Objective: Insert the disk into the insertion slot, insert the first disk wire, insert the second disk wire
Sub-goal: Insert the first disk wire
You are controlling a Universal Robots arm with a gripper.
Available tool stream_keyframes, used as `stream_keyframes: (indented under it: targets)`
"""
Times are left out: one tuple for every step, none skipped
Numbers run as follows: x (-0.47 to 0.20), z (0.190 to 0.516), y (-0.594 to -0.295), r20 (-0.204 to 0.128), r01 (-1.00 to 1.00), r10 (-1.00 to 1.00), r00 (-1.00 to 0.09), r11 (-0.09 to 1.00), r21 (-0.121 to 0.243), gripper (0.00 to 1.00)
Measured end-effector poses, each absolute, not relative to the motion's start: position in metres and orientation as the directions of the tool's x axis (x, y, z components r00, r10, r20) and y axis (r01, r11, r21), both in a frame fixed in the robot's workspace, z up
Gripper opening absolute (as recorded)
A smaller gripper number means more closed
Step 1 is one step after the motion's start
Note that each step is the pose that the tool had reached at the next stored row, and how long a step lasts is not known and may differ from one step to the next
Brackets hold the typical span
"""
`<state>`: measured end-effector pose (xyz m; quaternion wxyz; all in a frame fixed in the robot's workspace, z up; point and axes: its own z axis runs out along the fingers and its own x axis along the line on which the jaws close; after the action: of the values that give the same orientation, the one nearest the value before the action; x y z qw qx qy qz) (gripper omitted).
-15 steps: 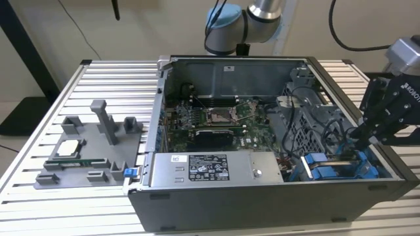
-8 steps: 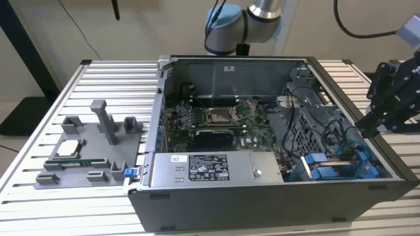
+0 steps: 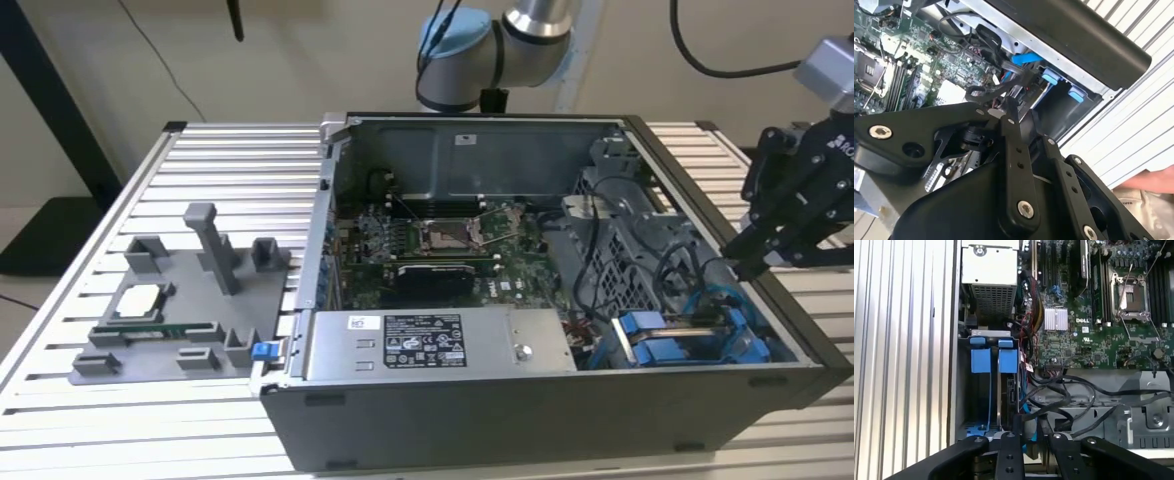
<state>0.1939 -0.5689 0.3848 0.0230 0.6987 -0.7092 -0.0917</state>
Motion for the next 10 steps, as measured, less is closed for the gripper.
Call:
stream_keyframes:
  targets:
    - [0.194,0.3844,-0.5685,-0.096,-0.988,-0.995,-0.017,0.002,0.153,1.0]
    - [0.194,0.3841,-0.5682,-0.096,-0.99,-0.995,-0.013,-0.001,0.141,1.0]
    - [0.194,0.3839,-0.568,-0.096,-0.992,-0.995,-0.008,-0.004,0.126,1.0]
    - [0.194,0.3837,-0.5675,-0.096,-0.994,-0.995,-0.004,-0.007,0.109,1.0]
    - [0.194,0.3836,-0.5669,-0.095,-0.996,-0.995,0.001,-0.01,0.092,1.0]
    - [0.194,0.3834,-0.5662,-0.093,-0.997,-0.996,0.005,-0.012,0.078,1.0]
    - [0.1941,0.3832,-0.5653,-0.089,-0.998,-0.996,0.009,-0.015,0.065,1.0]
    - [0.1941,0.383,-0.5646,-0.084,-0.998,-0.996,0.012,-0.017,0.055,1.0]
    - [0.1942,0.3825,-0.5639,-0.075,-0.998,-0.997,0.014,-0.018,0.052,1.0]
    - [0.1941,0.382,-0.5635,-0.065,-0.998,-0.998,0.016,-0.02,0.052,1.0]
